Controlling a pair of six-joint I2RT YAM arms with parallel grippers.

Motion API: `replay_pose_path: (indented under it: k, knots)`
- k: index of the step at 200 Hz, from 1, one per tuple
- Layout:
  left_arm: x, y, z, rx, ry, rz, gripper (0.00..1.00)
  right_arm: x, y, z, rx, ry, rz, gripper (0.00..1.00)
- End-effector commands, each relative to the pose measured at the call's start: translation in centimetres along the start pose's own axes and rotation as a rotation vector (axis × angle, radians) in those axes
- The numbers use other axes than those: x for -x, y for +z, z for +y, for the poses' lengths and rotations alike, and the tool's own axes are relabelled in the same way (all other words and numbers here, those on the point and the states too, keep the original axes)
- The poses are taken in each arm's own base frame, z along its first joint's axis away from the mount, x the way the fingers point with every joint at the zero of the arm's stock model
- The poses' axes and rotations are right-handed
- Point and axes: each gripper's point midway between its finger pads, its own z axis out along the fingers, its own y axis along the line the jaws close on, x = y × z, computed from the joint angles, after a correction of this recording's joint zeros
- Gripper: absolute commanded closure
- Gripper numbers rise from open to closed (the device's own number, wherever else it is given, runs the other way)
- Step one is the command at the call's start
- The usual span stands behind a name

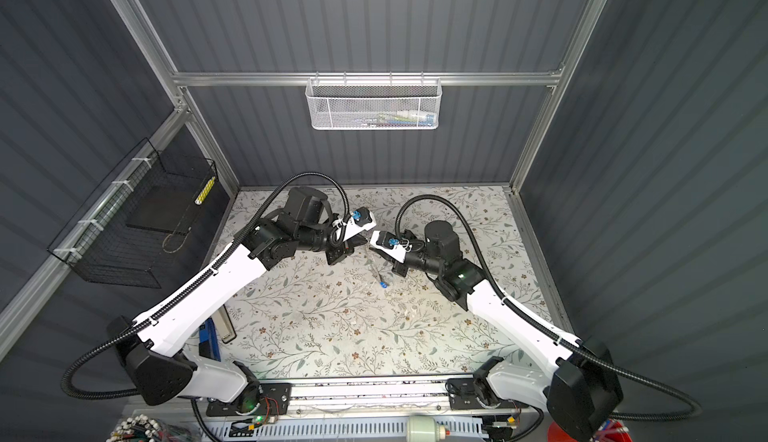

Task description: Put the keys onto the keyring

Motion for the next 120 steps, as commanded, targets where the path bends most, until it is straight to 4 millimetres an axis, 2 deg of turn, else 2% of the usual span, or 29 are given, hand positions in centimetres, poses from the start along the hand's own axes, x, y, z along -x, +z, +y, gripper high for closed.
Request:
replay_pose_path:
  k: [1, 70, 120]
  knots:
    - [0.3, -0.4, -1.0, -0.039, -0.005, 0.030, 1.00, 0.9, -0.6, -0.9, -0.071, 0.033, -0.047, 0.80]
    - [0.8, -0.3, -1.5, -0.064, 0.009, 0.042, 1.00, 0.3, -0.9, -0.2, -0.069, 0.056, -0.080, 0.82]
    - [0.9, 0.2, -2.1, -0.086, 0.032, 0.069, 1.00, 0.7, -1.1, -0.1, -0.052, 0.076, -0.126, 0.83]
